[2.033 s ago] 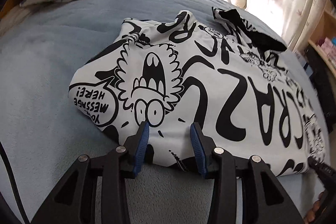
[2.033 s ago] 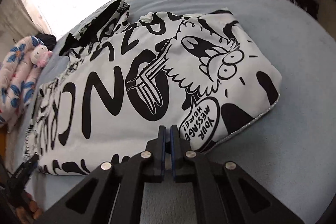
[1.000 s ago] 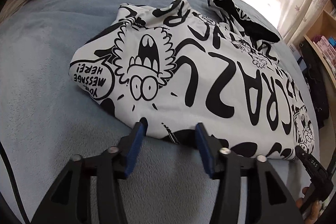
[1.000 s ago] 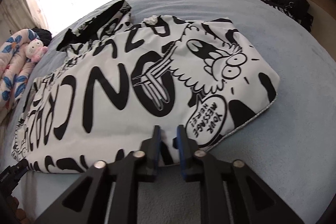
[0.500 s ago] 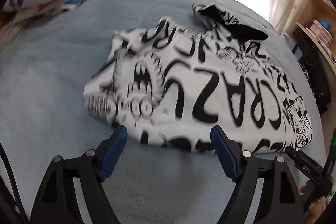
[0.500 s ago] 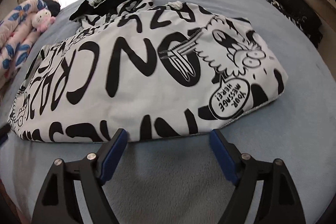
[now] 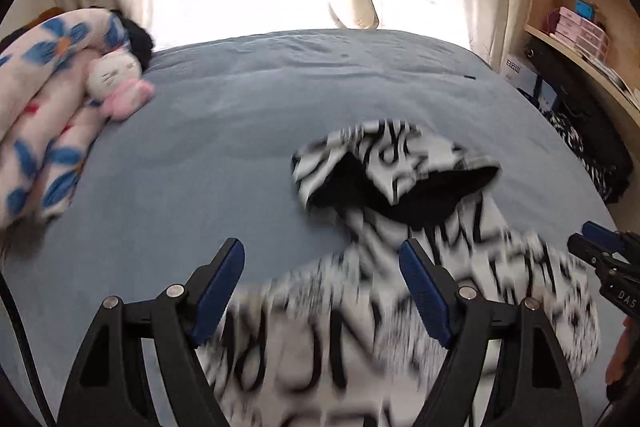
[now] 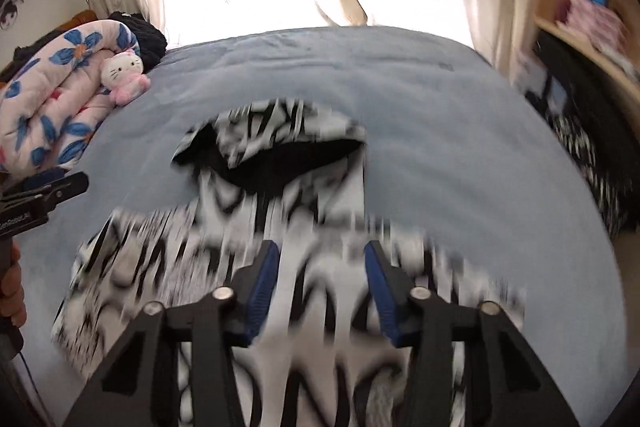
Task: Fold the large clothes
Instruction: 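Grasp the jacket hood with both tools and lift it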
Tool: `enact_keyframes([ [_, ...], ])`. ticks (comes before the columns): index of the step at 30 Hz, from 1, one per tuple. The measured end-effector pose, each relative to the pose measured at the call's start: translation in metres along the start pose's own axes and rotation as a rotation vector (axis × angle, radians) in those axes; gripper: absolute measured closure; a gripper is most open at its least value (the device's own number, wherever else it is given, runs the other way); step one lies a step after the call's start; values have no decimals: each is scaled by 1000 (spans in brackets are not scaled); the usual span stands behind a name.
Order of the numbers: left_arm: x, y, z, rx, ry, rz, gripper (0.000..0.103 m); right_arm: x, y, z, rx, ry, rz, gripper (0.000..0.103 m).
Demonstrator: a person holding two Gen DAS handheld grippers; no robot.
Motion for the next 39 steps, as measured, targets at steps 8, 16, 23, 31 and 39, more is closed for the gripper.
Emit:
enact_keyframes([
  [8,118,94,21,-37,-21,-1,45,116,89,7,60,45,-39,75],
  [16,205,52,16,-13,14,-193,69,195,75,24,109,48,-156,75],
  [23,205,-20,1,5,-20,-257,69,217,13,53,94,5,-263,79],
  [31,192,-29,-2,-1,-34,-241,68,196,12,58,123,70,-247,77],
  [39,149,18,-20,-10,-93,-141,50,161,66,96,219,83,-165,32],
])
Point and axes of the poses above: each gripper's, at about its wrist camera, not at the fingertips, and x roughly the way its jaws point, z to its right, y to its top, the point moved 3 cm from there along x, roughly the way its jaws point, and after that the axes turned 4 degrees about y, right-handed, at the moved point
